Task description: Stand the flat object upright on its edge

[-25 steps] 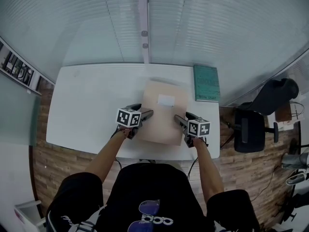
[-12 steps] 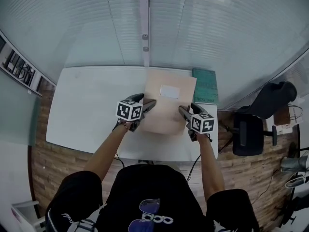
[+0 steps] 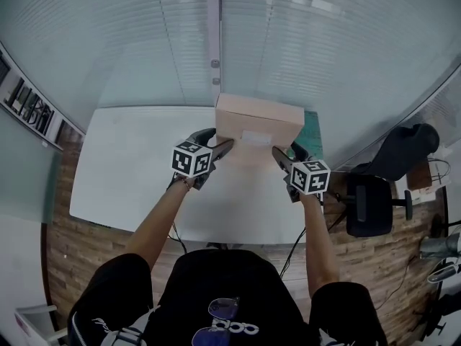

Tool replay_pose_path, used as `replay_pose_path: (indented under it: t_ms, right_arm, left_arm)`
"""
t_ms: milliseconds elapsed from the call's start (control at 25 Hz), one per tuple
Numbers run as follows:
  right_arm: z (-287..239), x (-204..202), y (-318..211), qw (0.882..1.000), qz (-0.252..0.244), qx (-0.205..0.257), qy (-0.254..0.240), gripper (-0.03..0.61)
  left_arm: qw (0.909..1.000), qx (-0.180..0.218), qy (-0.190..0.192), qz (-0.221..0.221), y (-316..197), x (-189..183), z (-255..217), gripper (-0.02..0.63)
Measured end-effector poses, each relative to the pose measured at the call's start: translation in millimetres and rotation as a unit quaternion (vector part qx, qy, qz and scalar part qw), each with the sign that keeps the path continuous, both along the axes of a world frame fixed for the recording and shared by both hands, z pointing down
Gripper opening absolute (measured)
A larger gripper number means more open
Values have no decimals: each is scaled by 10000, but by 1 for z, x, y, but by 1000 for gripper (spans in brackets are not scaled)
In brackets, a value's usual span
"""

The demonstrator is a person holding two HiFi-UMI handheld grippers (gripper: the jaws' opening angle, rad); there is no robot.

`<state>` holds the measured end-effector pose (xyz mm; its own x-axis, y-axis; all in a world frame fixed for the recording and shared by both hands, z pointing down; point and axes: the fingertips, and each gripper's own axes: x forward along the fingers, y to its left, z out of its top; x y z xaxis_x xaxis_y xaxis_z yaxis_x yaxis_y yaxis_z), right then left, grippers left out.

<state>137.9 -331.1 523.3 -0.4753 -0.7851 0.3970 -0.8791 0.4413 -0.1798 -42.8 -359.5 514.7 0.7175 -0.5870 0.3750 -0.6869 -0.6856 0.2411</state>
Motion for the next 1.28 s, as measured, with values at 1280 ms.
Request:
replay_pose_path:
  t_ms: [1280]
  right_arm:
    - [0,3,12,9991,246,109,330,229]
  left_arm:
    - [9995,189,-131,-194,11,-9,-4,244]
